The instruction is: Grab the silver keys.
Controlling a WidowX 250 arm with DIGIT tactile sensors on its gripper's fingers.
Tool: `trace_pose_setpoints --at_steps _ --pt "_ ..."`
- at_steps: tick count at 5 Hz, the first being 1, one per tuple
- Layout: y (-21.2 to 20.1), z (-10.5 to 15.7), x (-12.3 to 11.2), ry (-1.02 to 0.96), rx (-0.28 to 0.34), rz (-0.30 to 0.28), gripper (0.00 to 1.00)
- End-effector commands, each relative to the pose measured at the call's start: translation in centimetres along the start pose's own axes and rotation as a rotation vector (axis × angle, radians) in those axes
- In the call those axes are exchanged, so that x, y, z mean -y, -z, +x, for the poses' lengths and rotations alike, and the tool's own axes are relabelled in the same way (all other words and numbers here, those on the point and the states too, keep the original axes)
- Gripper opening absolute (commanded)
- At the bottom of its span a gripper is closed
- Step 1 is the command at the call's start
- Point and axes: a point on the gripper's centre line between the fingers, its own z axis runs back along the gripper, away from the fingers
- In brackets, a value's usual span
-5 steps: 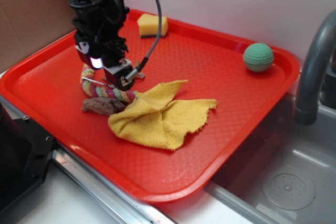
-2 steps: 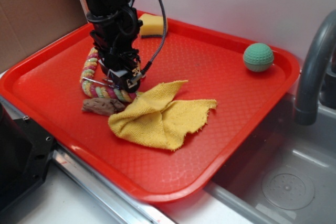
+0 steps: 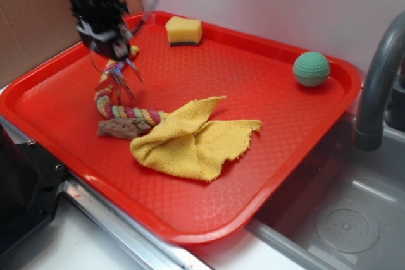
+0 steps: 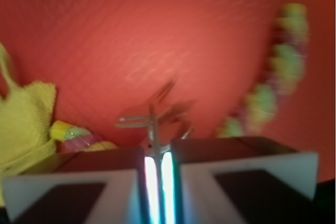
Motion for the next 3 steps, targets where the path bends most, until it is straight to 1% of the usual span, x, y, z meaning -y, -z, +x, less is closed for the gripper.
trace_pose_setpoints --at_steps 1,2,3 --pt "-11.2 -0.9 -3.5 -0.107 0.101 -0.062 0.00" --pt "-16.2 0.2 -3.9 -0.111 0.128 -0.043 0.00" --pt "-17.5 1.5 -2.9 -0.065 0.125 0.007 0.00"
